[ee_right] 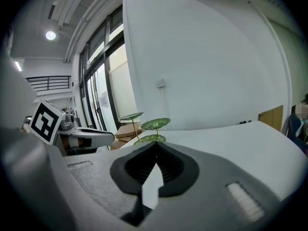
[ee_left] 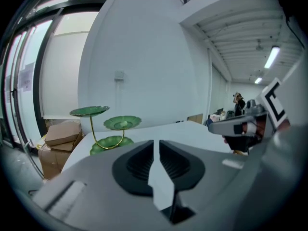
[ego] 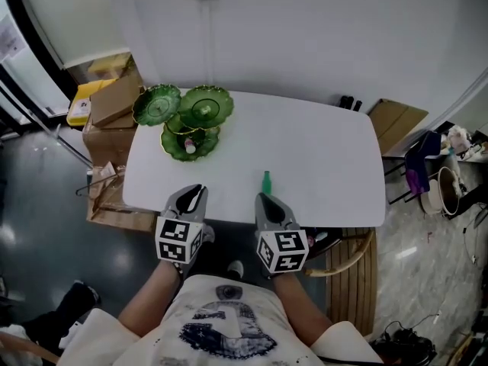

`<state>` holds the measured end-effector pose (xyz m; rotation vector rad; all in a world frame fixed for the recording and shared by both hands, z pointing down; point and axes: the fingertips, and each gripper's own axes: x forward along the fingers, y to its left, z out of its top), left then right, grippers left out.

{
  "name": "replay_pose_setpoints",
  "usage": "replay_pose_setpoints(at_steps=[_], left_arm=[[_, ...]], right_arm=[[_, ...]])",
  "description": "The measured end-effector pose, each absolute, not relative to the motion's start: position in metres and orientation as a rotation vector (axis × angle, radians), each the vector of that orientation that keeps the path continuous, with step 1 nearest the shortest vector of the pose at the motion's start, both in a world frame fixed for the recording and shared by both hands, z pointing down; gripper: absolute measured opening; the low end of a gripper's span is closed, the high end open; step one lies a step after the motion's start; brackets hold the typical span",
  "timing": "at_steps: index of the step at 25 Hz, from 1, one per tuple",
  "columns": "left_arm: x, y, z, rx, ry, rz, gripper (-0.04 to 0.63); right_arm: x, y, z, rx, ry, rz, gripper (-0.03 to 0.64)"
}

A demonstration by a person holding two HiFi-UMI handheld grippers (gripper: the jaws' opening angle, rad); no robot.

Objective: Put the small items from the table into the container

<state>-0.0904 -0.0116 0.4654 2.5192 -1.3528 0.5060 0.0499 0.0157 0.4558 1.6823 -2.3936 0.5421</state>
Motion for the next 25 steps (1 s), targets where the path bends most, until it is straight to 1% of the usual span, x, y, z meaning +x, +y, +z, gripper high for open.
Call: replay_pose_setpoints(at_steps=[5, 8, 25], left_arm=[[-0.081, 0.0, 0.452, 2.553, -1.35, 0.475, 0.014], [-0.077, 0.006, 0.445, 2.566, -1.357, 0.462, -0.009], [-0.059, 0.014, 0.446, 2.594, -1.308, 0.471, -0.009]], right_arm=[[0.059, 0.022, 0.447, 1.706, -2.404, 0.524, 0.0], [0.062, 0.026, 0.441, 1.712, -2.411, 0.51, 0.0], [0.068, 0.029, 0.442, 1.703, -2.423, 0.519, 0.0]])
